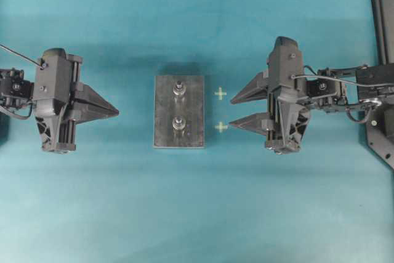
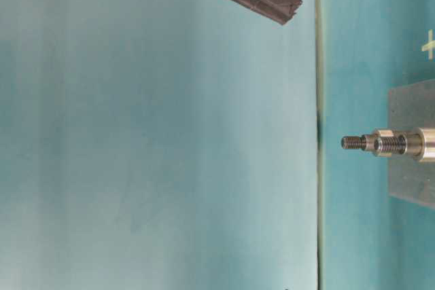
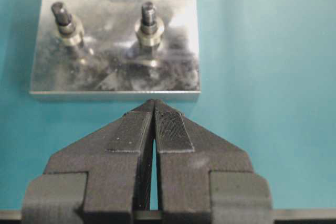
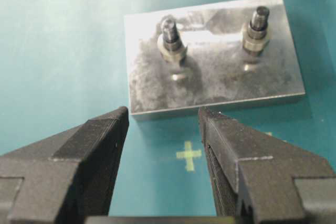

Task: Insert the washer onto the shaft.

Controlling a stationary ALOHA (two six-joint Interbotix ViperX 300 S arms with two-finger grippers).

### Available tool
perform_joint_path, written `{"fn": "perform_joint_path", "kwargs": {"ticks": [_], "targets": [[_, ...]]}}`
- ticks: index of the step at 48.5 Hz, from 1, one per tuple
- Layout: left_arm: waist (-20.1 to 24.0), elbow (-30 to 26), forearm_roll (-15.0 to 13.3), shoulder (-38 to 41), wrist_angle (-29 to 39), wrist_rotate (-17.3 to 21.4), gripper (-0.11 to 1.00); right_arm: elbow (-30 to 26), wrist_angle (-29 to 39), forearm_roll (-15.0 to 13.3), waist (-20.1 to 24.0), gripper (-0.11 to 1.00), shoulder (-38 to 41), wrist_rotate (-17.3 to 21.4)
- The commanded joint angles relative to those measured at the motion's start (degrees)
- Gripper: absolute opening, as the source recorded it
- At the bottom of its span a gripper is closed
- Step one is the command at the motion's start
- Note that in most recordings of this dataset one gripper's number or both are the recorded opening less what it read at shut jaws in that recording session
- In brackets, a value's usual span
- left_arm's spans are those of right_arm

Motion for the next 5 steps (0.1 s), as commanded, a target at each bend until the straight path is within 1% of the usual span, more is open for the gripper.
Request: {"fn": "perform_joint_path", "kwargs": {"ticks": [1, 5], "targets": [[-0.1, -0.6, 0.1, -0.2, -0.4, 0.0, 0.00, -0.5, -0.5, -0.1, 0.1, 0.58, -0.8, 0.6], [-0.1, -0.6, 0.2, -0.2, -0.4, 0.0, 0.00, -0.4, -0.4, -0.1, 0.1, 0.58, -0.6, 0.6]]}}
